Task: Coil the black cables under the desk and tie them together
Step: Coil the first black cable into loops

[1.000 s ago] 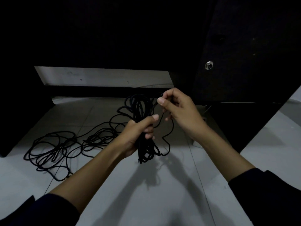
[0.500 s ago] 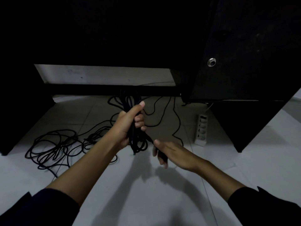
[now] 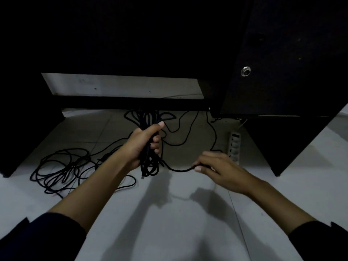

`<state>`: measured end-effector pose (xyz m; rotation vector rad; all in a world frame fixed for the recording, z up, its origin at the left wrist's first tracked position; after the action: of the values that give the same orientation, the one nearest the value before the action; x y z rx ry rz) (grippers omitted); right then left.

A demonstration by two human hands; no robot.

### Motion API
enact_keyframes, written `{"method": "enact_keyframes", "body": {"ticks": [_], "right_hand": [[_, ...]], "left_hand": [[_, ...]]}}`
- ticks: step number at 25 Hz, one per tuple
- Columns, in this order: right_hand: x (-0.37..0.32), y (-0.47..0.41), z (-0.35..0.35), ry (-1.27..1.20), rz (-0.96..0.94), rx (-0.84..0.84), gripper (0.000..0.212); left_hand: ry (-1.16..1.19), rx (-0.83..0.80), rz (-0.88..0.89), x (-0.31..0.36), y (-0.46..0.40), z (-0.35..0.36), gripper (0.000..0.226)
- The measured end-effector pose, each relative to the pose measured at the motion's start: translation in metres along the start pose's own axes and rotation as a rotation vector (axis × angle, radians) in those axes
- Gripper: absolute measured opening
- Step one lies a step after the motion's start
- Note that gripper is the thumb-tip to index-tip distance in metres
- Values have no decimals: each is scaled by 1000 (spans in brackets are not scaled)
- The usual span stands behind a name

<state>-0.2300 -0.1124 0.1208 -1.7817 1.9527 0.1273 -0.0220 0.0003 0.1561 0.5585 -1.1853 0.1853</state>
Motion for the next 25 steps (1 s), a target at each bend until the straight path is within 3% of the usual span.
{"method": "enact_keyframes", "body": {"ticks": [4,7,9,13,17,21,25], "right_hand": [[-10,-25,-11,43,-122,84,21],[-20,-40,-16,20,-110,161,19],[-24,-44,-18,-23,-79,245,28],[-26,-49,-23,203,-27,351,43],[-21,-51,-28,178,-94,289,39],[-2,-42,-38,118,-113,179,25],[13,-35,-38,235,-136,157,8]], "left_hand": [[-130,11,-29,-5,2,11,32],[-137,-48,-52,-7,4,21,29],[-170,-109,-47,-9,5,26,32],[-307,-221,-64,-12,11,32,30],[-425,-247,-50,-14,11,33,36],[-243,-211,-128,-17,6,28,21],[-126,-176,-282,-23,-2,24,32]]}}
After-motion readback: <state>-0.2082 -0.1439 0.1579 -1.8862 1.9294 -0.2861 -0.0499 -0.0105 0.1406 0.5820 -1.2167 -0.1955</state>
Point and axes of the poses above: each hand's wrist, its own y-axis away from the middle knuckle, its own z-axis out of the palm, x = y × z, the point moved 1 cm from there along -y, towards the middle knuckle, and after that the axes turned 8 degrees about -z, right-handed, at the moved point
